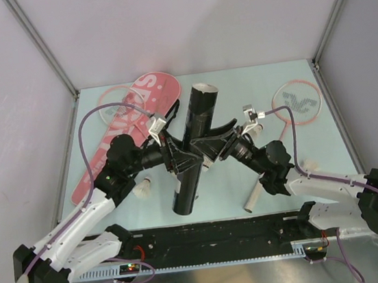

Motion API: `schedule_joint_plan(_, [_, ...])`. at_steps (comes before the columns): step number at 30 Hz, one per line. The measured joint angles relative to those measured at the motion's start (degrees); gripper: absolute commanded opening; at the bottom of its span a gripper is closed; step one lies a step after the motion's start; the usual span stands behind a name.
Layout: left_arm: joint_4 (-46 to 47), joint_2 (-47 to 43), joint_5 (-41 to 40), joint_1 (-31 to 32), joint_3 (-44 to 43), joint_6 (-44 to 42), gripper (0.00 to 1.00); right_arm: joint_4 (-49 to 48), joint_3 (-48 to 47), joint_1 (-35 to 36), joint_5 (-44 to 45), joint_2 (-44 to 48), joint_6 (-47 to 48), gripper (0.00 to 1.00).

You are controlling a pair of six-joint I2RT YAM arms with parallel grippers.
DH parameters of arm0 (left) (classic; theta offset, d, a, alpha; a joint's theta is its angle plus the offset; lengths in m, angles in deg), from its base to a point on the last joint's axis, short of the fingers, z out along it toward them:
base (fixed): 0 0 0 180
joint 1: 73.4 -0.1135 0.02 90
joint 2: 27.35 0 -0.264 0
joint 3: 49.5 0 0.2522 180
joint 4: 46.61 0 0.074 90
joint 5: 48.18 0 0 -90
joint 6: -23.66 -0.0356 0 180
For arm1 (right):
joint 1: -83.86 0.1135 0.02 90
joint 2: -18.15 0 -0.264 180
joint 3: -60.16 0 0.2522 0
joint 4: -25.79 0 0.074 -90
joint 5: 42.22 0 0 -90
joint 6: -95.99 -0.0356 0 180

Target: Pack up the badminton gear

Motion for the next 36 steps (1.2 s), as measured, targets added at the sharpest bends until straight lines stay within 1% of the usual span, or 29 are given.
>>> schedule_joint_plan(2, [0.1, 0.0, 0.2, 0.2, 0.0, -0.3, 0.33, -0.2, 0.2, -0.1, -0.2, 0.0, 0.0, 0.61])
schedule_joint_plan(4, [0.0, 0.0, 0.5, 0.2, 0.0, -0.9, 0.28, 0.8, 0.2, -0.3, -0.6, 0.6, 0.3, 0.74])
schedule_joint_plan(6, [-0.8, -0.2, 1.2, 0.3, 0.0, -1.7, 0.25, 4.8, 0.2, -1.2, -2.1, 3.2, 0.7, 0.79])
schedule_joint_plan(7, [-1.5, -0.4, 1.2, 0.4, 0.0, -2.8, 0.24, 7.0, 0.2, -1.7, -2.9, 4.7, 1.2, 0.80])
schedule_joint_plan(8, [-4.2, -1.2, 0.1, 0.4, 0.0, -4.7, 0.23, 10.2, 0.2, -2.9, -3.7, 7.0, 1.6, 0.81])
schedule_joint_plan(11, [-13.2, -3.6, -5.2, -0.7, -1.0, -11.3, 0.21, 21.2, -1.3, -9.4, -6.8, 14.5, 3.4, 0.81])
schedule_joint_plan(14, [-21.5, -5.5, -11.7, -0.8, -3.1, -19.2, 0.17, 34.1, -6.1, -16.1, -11.2, 20.4, 6.1, 0.77])
schedule_joint_plan(16, [-24.9, -7.4, -15.9, -0.8, -3.3, -24.5, 0.15, 41.1, -8.8, -19.5, -14.8, 23.4, 7.7, 0.74])
schedule_joint_plan(19, [-29.2, -11.5, -21.2, -0.8, -2.9, -32.2, 0.15, 51.3, -13.0, -24.2, -20.7, 26.3, 10.1, 0.66])
schedule_joint_plan(23, [-30.3, -18.0, -23.8, -0.6, 0.2, -41.3, 0.14, 61.4, -20.2, -28.7, -28.2, 25.5, 12.1, 0.58])
schedule_joint_plan(26, [-31.7, -21.7, -24.3, 0.1, 3.1, -47.4, 0.12, 64.8, -24.3, -29.9, -34.5, 22.6, 12.3, 0.52])
schedule_joint_plan(30, [-32.9, -22.3, -24.7, 1.0, 4.5, -52.3, 0.12, 66.2, -27.1, -29.9, -41.2, 18.2, 11.6, 0.50])
schedule_joint_plan(33, [-33.4, -21.7, -25.0, 2.4, 4.8, -54.3, 0.13, 66.4, -28.2, -28.7, -43.4, 14.7, 11.0, 0.51])
schedule_joint_plan(36, [-33.5, -21.0, -25.5, 4.1, 4.8, -55.5, 0.12, 67.8, -29.0, -25.7, -43.7, 12.5, 11.6, 0.51])
